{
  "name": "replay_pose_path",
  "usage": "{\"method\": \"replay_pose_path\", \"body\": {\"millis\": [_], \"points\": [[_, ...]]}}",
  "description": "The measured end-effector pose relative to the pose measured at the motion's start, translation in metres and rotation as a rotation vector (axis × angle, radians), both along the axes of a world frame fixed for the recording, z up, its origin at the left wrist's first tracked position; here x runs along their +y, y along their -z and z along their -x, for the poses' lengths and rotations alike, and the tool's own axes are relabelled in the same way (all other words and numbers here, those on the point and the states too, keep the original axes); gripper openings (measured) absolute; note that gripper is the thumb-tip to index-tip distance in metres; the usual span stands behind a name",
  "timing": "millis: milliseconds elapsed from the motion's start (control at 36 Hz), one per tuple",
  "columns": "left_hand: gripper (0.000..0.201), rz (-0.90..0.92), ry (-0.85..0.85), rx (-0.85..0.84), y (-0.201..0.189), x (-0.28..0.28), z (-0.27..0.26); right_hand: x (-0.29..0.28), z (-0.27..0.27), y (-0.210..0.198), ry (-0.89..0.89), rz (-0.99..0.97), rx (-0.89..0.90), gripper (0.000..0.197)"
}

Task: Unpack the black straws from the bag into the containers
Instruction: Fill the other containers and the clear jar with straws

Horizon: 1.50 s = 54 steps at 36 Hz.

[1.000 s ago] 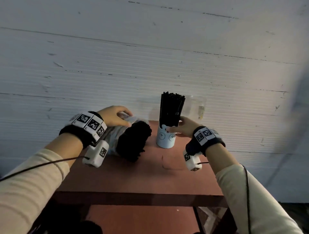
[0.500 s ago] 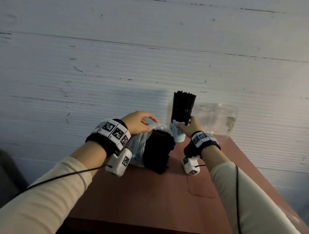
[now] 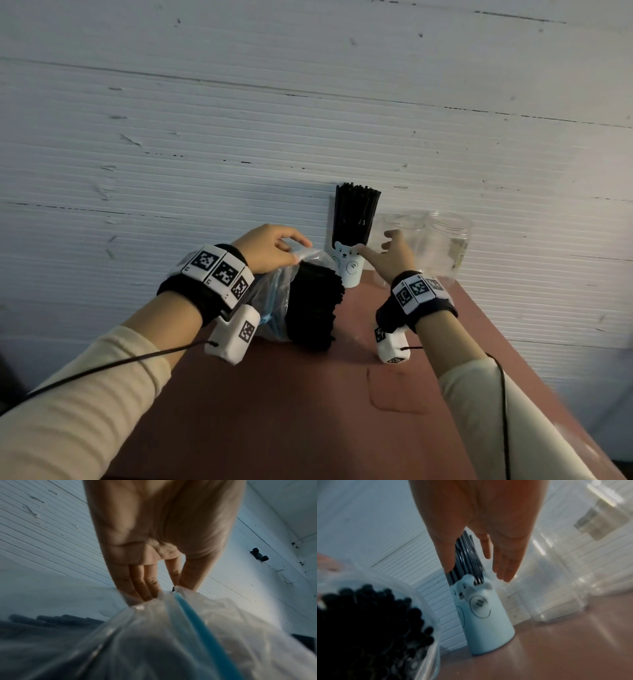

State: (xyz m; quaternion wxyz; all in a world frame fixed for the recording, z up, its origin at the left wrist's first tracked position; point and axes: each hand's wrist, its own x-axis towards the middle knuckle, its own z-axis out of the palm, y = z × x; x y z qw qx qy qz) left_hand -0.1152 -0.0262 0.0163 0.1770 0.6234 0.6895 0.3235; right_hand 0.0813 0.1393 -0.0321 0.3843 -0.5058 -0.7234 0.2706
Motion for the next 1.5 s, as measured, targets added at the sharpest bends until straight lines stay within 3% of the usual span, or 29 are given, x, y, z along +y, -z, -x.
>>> {"method": "replay_pose_path", "body": {"millis": [111,222,500,667,806,1055,1250,1417,1500], "points": [[0.023,-0.031,-0.012,0.021,-0.001,0.003,-0.009,-0.003,-0.023,-0.003,0.140,-0.084,0.010,0.084],[0.022,-0.042,-0.016,0.025,0.001,0.008,-0.014,-0.001,-0.032,-0.007,0.316,-0.024,-0.039,0.094],[0.022,-0.021,0.027,0.024,0.003,0.013,-0.011,0.020,0.001,-0.007,0.406,0.140,0.015,0.106],[0.018,-0.001,0.052,0.038,0.004,0.011,-0.010,0.021,0.007,-0.009,0.471,0.120,0.004,0.081],[0.017,-0.001,0.077,0.049,0.005,0.005,-0.009,0.018,-0.003,-0.009,0.383,0.144,-0.005,0.072],[0.015,-0.007,0.092,0.097,0.005,-0.013,-0.015,-0.012,-0.057,-0.015,0.148,0.131,-0.066,0.074],[0.026,-0.006,0.140,0.150,0.004,-0.039,-0.024,-0.043,-0.095,-0.021,-0.088,0.223,-0.092,0.080],[0.031,0.047,0.102,0.165,0.007,-0.057,-0.018,-0.068,-0.113,-0.021,-0.238,0.245,-0.062,0.061],[0.040,0.116,0.109,0.182,0.008,-0.066,-0.016,-0.076,-0.117,-0.020,-0.278,0.261,-0.061,0.061]]}}
